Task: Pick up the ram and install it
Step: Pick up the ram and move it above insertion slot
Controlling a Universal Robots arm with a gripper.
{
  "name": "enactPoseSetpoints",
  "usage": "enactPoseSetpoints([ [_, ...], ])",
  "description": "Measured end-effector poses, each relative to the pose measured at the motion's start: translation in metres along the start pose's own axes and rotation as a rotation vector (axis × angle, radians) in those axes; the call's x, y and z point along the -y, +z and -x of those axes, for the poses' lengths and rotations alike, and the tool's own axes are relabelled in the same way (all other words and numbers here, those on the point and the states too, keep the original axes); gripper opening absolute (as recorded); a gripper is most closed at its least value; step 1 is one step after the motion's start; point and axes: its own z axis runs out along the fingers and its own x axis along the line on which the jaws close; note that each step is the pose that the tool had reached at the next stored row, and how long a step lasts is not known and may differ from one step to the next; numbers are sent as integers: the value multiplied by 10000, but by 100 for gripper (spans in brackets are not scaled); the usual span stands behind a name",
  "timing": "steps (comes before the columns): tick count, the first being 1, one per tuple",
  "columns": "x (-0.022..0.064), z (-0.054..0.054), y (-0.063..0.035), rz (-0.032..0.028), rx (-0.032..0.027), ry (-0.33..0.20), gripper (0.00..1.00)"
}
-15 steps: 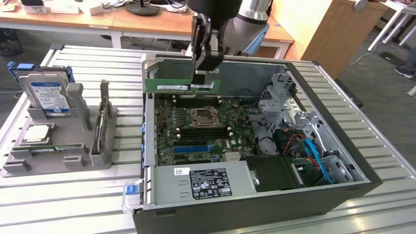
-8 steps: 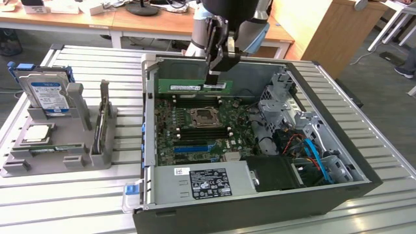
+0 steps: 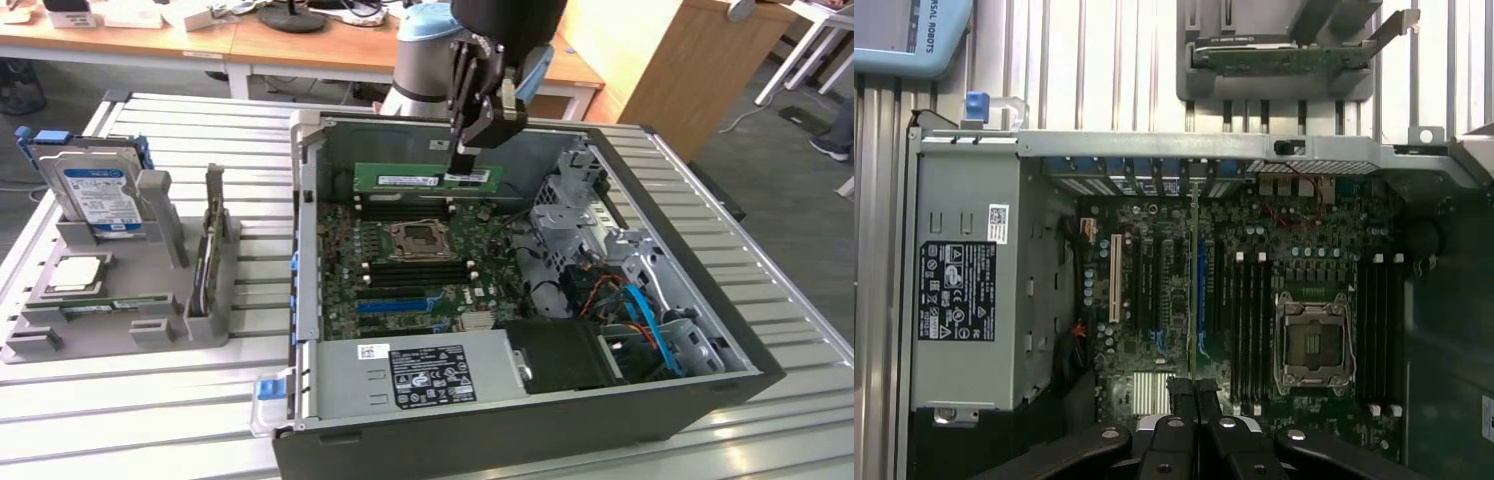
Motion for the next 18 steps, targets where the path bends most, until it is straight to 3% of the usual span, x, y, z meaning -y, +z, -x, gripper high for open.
enactPoseSetpoints([
  [4, 99, 0, -4, 0, 0, 0, 11],
  [5, 160, 0, -6, 0, 0, -1, 11],
  [9, 235, 0, -9, -1, 1, 0, 11],
  [18, 247, 39, -2, -3, 1, 1, 11],
])
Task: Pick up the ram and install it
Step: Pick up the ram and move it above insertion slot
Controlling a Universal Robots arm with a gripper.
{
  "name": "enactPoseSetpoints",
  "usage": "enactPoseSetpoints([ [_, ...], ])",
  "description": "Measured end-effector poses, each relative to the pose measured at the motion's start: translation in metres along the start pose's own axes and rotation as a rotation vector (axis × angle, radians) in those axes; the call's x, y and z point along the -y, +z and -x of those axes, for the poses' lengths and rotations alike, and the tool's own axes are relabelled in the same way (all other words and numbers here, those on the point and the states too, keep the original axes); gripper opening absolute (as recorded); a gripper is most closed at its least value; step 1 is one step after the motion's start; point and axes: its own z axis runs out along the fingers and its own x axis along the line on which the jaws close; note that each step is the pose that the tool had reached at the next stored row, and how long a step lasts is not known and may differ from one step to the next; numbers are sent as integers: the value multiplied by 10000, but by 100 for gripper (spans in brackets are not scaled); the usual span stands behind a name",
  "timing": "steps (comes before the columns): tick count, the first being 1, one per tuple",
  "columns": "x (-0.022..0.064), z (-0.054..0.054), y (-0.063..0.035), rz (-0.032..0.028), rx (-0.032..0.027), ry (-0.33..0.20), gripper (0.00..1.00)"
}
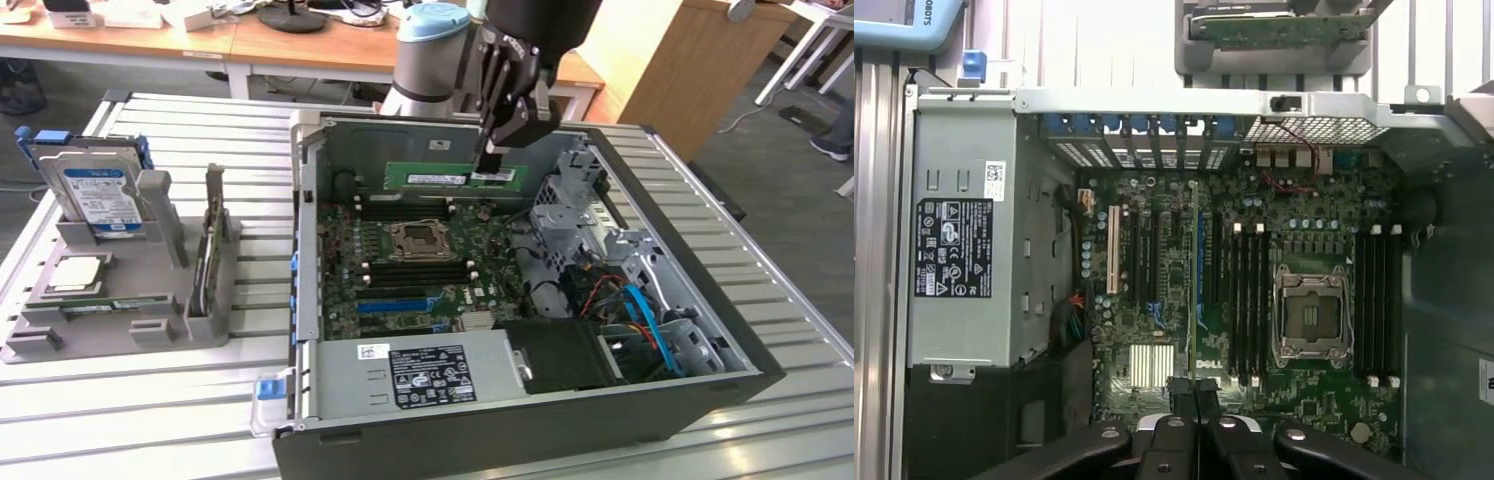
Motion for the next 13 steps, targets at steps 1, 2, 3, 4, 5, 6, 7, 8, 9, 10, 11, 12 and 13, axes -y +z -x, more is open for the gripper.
enactPoseSetpoints([
  [1, 0, 16, 2, -1, 1, 1, 11],
  [2, 0, 34, 6, -4, 2, 2, 11],
  [3, 0, 53, 7, -6, 1, 2, 11],
  [4, 0, 73, 11, -8, 3, 3, 11],
  [5, 0, 91, 14, -9, 5, 3, 11],
  [6, 0, 109, 18, -11, 15, 3, 11],
  [7, 1, 125, 23, -12, 30, 2, 11],
  [8, 1, 141, 28, -13, 47, 1, 11],
  [9, 1, 156, 33, -14, 70, 1, 11],
  [10, 1, 171, 38, -13, 95, 0, 11],
  [11, 1, 186, 44, -15, 122, -1, 11],
  [12, 2, 201, 49, -16, 148, -3, 11],
  [13, 2, 216, 54, -16, 171, -3, 11],
])
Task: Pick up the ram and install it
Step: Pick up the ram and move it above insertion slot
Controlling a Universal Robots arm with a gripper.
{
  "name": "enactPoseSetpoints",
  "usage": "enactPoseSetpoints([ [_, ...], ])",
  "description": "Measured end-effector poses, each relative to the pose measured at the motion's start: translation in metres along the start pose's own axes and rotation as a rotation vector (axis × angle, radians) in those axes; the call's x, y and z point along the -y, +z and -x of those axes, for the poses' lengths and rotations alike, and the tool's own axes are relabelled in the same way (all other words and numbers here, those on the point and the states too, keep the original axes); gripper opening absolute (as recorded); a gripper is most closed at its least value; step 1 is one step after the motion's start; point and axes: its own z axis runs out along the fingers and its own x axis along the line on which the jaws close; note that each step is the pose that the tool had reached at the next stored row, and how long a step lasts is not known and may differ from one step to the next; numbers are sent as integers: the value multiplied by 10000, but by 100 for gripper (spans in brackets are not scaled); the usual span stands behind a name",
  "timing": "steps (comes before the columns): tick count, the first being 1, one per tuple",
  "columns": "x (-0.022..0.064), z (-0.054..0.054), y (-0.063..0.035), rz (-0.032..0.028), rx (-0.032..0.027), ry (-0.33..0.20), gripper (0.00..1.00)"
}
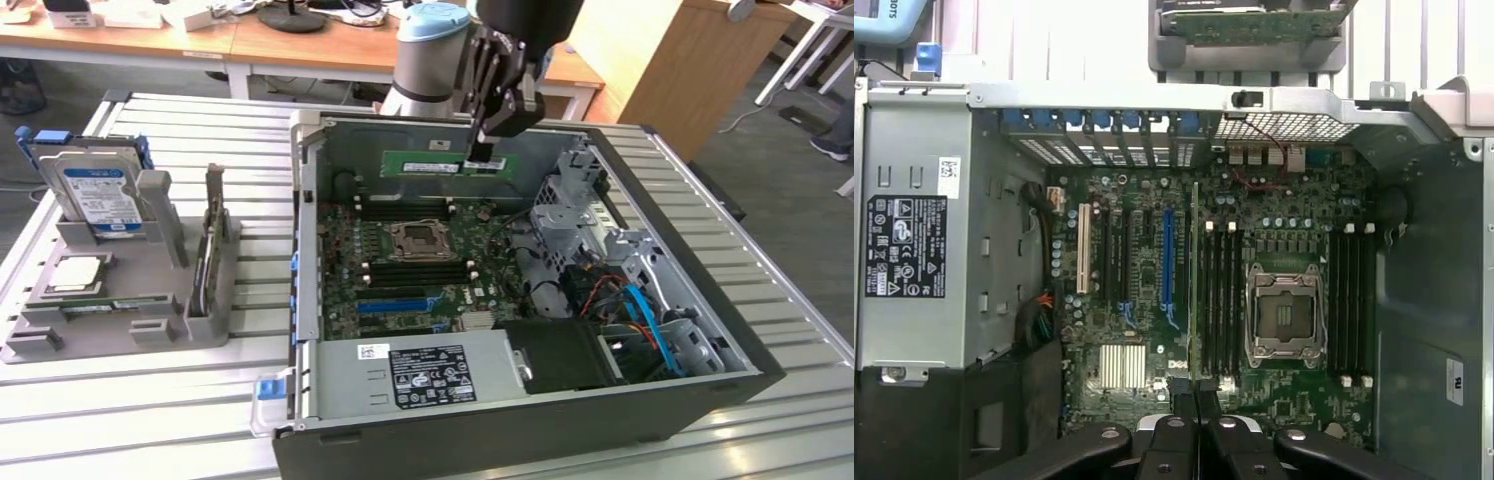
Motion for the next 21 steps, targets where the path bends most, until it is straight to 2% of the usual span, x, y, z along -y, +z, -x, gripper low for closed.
enactPoseSetpoints([
  [2, 0, 30, 11, -2, 45, -2, 11],
  [5, 1, 81, 24, -7, 73, -2, 11],
  [8, 1, 119, 30, -7, 80, -2, 11],
  [14, 1, 122, 35, -8, 84, -2, 11],
  [21, 4, 121, 133, -8, 81, -2, 11],
])
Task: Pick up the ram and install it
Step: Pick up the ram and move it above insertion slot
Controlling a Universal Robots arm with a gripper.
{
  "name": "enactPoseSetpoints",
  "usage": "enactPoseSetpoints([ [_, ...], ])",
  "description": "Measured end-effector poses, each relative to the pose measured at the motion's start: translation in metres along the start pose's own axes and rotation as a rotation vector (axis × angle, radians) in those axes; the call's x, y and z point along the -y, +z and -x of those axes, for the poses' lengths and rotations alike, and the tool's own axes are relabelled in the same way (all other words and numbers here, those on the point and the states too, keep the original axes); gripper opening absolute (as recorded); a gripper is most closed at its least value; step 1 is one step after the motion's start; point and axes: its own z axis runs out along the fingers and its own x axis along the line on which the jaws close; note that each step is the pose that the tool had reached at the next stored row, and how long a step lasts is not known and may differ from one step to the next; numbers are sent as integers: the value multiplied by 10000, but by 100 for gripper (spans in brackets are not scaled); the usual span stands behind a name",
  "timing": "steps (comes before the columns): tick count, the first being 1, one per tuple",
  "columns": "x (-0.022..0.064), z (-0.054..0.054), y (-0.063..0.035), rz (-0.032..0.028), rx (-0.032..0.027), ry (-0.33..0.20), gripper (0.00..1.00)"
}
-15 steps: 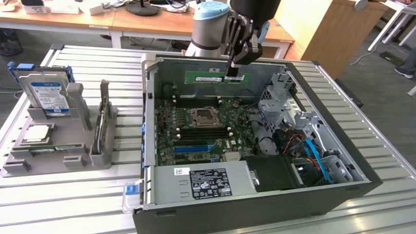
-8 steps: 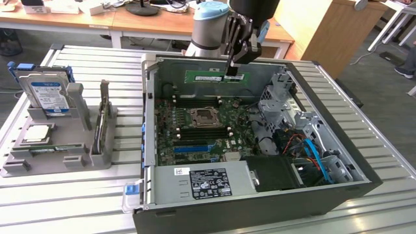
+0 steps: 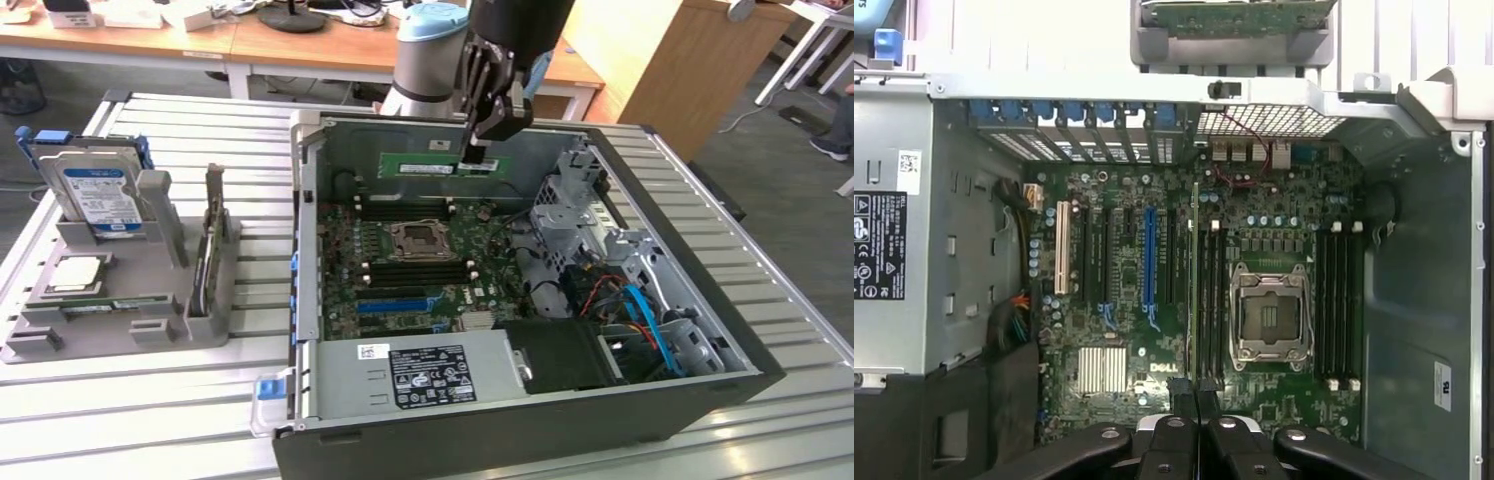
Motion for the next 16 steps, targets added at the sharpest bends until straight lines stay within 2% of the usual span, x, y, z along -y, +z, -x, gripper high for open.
enactPoseSetpoints([
  [4, 2, 0, 50, 0, -1, 0, 11],
  [11, 7, 0, 60, -1, 1, 1, 11],
  [16, 62, -1, 63, 2, -2, 0, 11],
])
